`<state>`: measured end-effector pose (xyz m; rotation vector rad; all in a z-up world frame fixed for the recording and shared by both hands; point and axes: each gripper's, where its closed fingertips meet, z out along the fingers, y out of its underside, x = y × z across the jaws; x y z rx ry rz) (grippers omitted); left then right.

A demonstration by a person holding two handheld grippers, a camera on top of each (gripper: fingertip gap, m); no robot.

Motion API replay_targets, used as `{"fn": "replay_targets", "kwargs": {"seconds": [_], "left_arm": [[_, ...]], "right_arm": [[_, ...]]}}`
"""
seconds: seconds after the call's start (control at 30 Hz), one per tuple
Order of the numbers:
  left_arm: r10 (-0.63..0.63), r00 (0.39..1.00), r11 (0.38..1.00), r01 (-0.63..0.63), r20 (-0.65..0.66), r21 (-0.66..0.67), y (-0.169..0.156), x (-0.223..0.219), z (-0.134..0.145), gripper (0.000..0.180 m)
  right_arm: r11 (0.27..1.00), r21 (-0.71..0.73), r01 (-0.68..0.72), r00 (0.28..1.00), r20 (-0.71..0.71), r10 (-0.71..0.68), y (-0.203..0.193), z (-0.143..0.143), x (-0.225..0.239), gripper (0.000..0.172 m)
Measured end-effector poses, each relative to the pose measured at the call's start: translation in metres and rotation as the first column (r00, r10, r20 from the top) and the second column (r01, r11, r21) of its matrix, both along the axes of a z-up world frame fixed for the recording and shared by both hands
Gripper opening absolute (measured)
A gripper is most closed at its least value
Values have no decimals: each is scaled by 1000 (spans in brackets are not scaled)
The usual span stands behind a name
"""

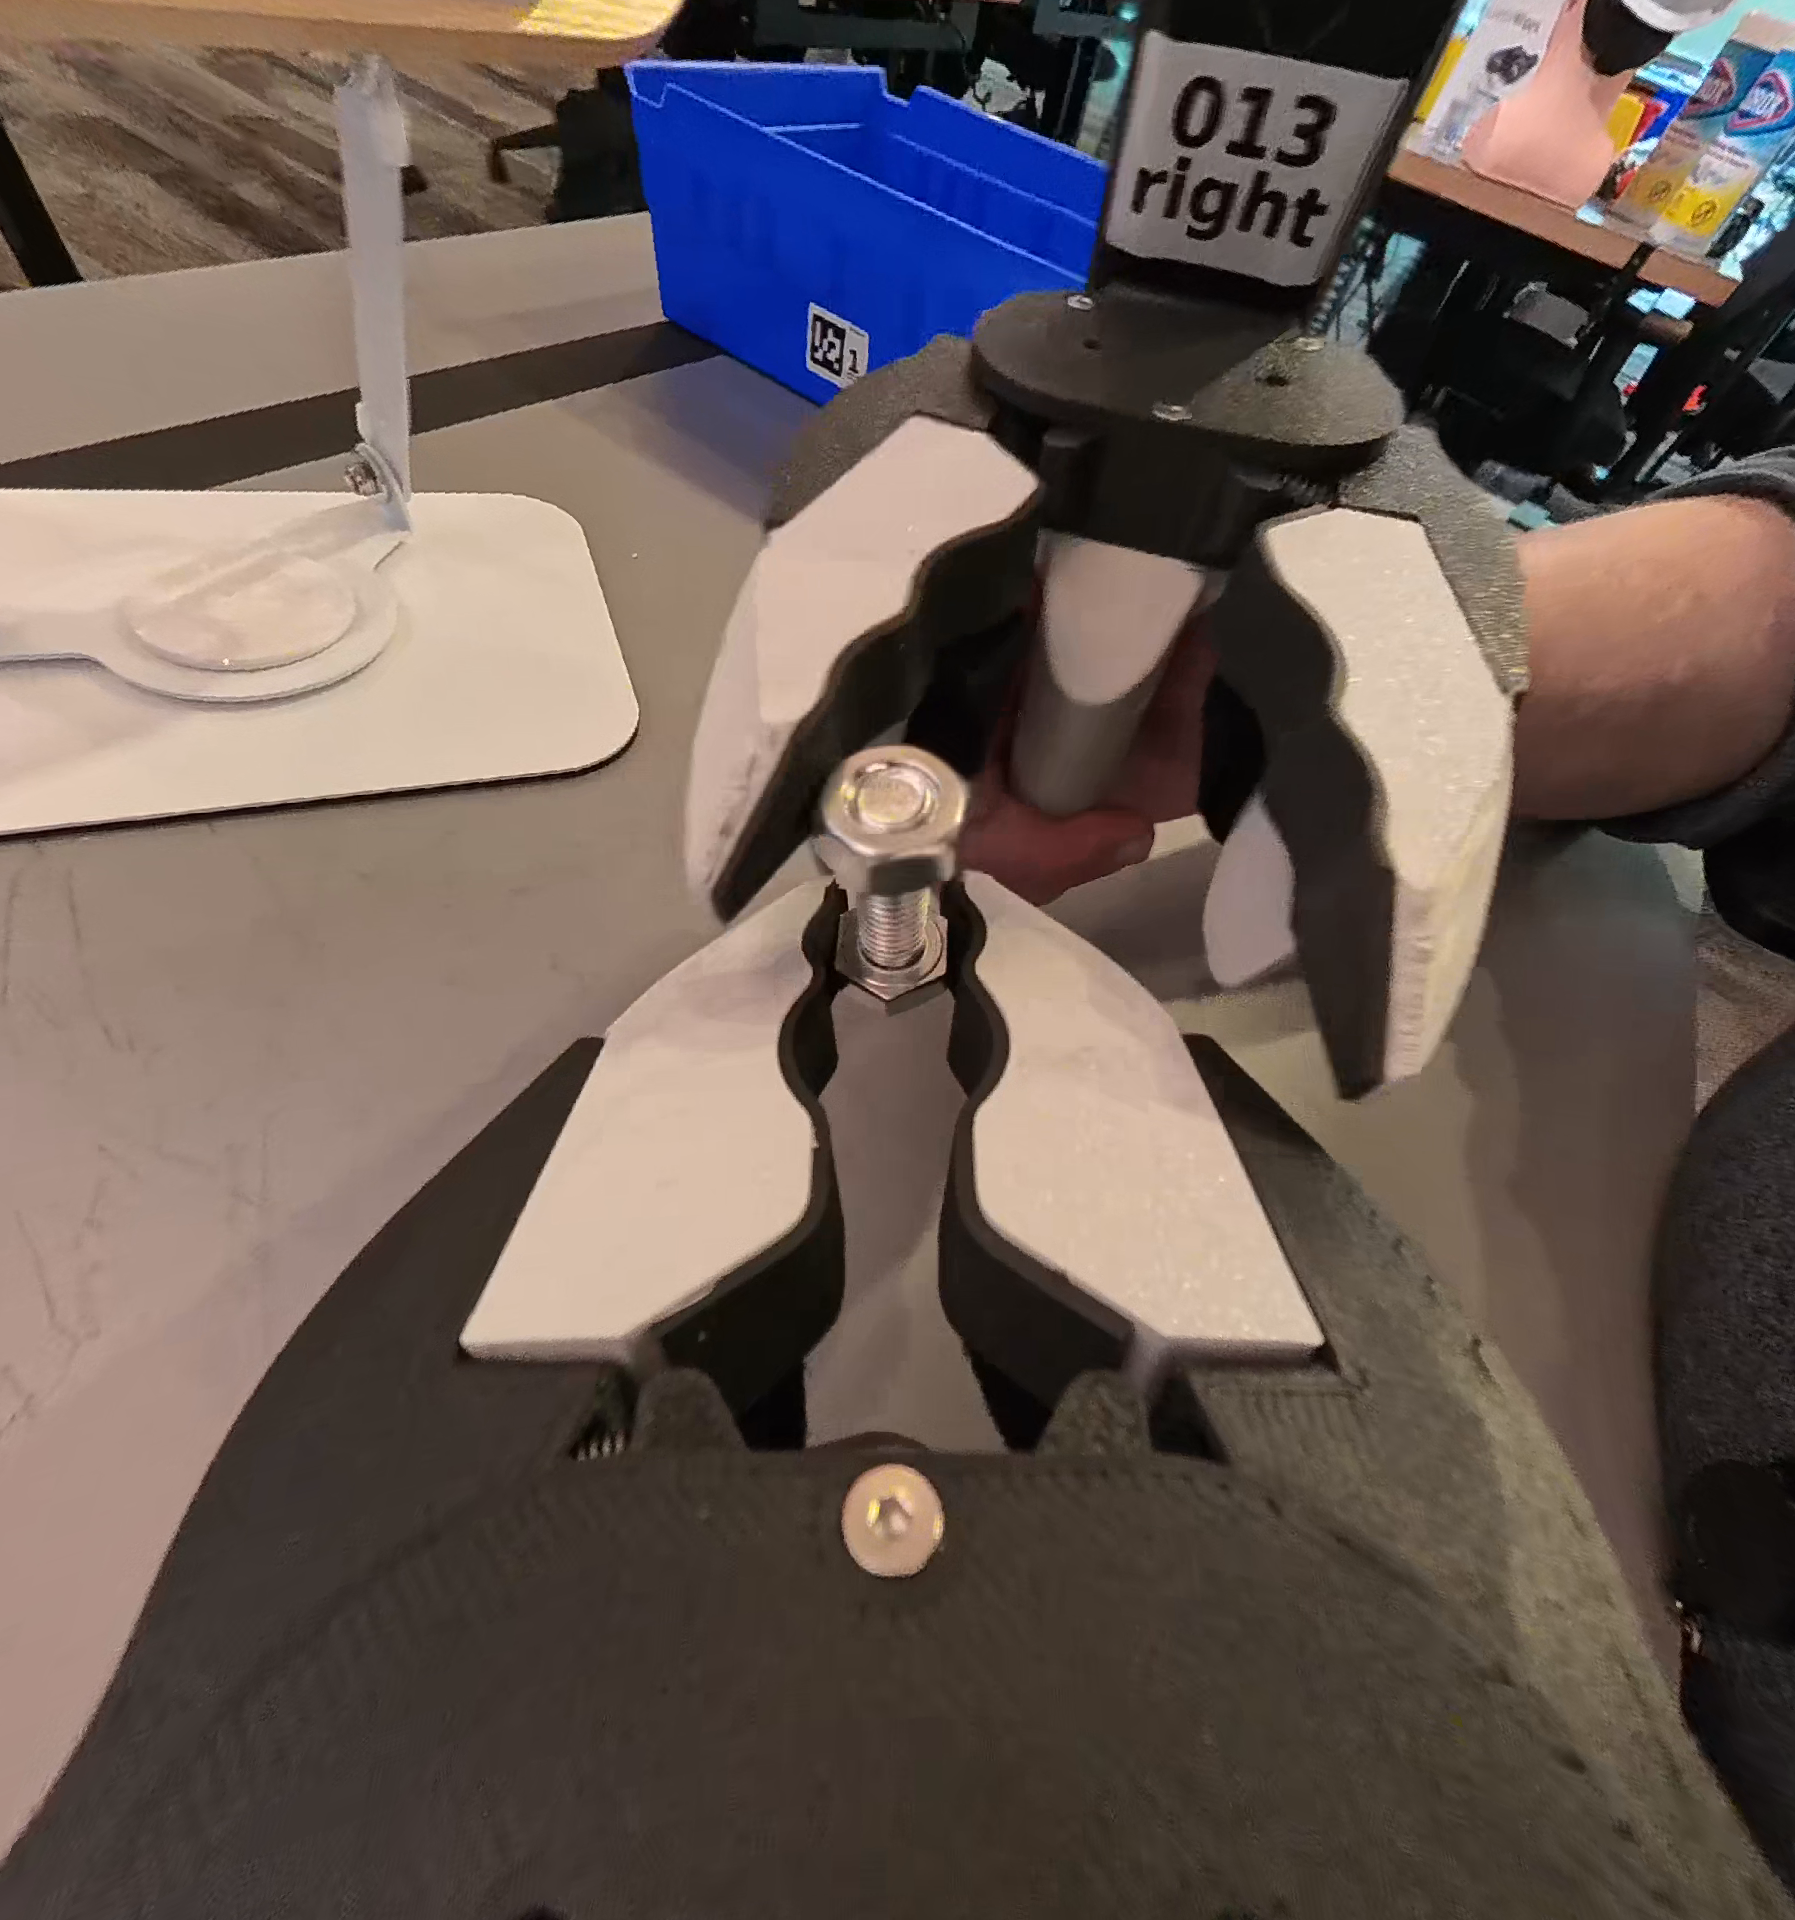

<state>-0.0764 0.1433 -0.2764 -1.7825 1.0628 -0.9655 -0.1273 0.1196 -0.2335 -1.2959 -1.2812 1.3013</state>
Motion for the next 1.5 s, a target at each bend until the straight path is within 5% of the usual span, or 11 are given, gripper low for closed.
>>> {"fn": "replay_targets", "kwargs": {"seconds": [0.1,0.13,0.23,0.63,0.67,0.7,0.83,1.23,1.3,1.5], "left_arm": [[19,1000,1000,-19,9,-13,6,-7,0,18],[39,999,999,-38,15,-23,9,-10,1,18],[42,999,999,-41,16,-33,12,-13,0,18],[10,1000,999,-10,3,-39,5,-7,-2,18],[18,1000,999,-18,4,-43,7,-8,-3,18],[30,1000,998,-30,0,-51,9,-11,-4,18],[28,999,998,-27,16,-65,11,-11,-5,18],[-18,1000,998,18,1,-62,2,-4,-5,18],[7,1000,998,-8,-11,-62,7,-8,-8,18],[-34,999,999,33,-41,-39,-1,-1,-9,18]], "right_arm": [[1000,1,2,999,-41,-2,-2,5,14,61],[999,-8,-33,996,-78,32,-6,10,22,39],[998,-46,39,997,-71,-42,8,7,31,58],[1000,-12,-1,1000,-5,1,4,-2,7,62],[1000,-4,-25,999,-29,25,1,1,14,55],[996,-8,-85,994,-66,84,-7,6,22,27],[999,-24,24,998,-55,-25,12,5,35,45],[1000,-12,2,1000,14,-2,9,-5,12,46],[995,-12,-102,994,-45,101,-7,5,23,18],[999,-7,35,999,15,-35,17,-4,26,35]]}}
